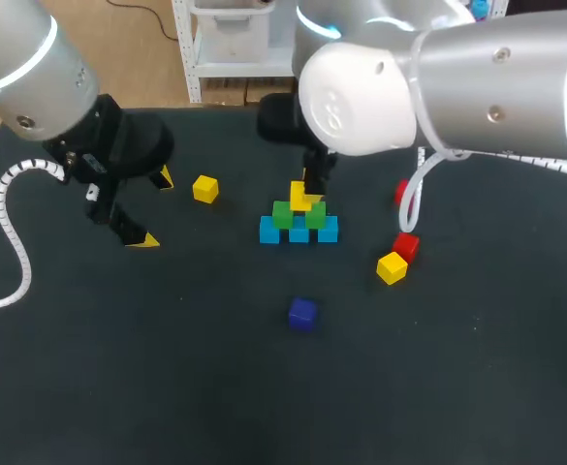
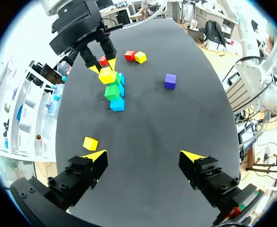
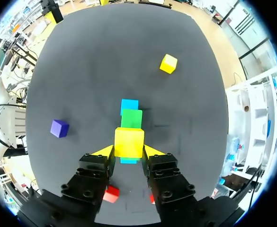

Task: Place the blue cubes, place green cubes on the blue cubes, place the yellow cubes on the green cubes, then place the red cubes on the yellow cubes, and place purple cube on the red cubes.

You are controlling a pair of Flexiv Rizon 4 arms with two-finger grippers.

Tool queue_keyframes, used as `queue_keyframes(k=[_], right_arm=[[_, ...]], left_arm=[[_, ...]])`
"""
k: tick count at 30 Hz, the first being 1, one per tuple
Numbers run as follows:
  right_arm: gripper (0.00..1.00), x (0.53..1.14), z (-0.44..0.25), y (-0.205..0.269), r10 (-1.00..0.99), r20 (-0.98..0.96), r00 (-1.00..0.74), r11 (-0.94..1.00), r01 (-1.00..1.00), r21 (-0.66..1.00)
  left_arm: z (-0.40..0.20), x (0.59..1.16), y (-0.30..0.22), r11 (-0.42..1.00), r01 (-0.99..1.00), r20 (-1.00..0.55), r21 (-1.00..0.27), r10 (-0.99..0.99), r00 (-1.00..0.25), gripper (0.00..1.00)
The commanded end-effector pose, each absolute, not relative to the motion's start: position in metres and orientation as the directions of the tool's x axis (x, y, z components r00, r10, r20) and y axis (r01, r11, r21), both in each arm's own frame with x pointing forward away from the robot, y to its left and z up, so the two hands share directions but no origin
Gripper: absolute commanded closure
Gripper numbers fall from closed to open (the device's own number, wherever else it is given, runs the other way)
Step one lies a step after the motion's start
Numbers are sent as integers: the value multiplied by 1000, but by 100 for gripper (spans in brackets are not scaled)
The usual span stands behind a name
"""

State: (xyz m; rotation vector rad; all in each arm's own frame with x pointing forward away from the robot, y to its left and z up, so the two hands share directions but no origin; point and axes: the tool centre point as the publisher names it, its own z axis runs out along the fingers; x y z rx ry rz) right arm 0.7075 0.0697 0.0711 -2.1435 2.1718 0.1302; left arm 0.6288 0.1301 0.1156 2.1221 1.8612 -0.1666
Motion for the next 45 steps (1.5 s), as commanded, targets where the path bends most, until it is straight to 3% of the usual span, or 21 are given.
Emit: queue_keyframes(k=[1,45], right_arm=[[100,709,70,71,-992,-123,-12,11,-1000,4],[100,714,64,73,-992,-123,-7,5,-1000,19]], left_arm=[[115,629,131,-108,982,-292,157,944,151,0],[115,629,131,-108,982,-292,157,944,151,0]])
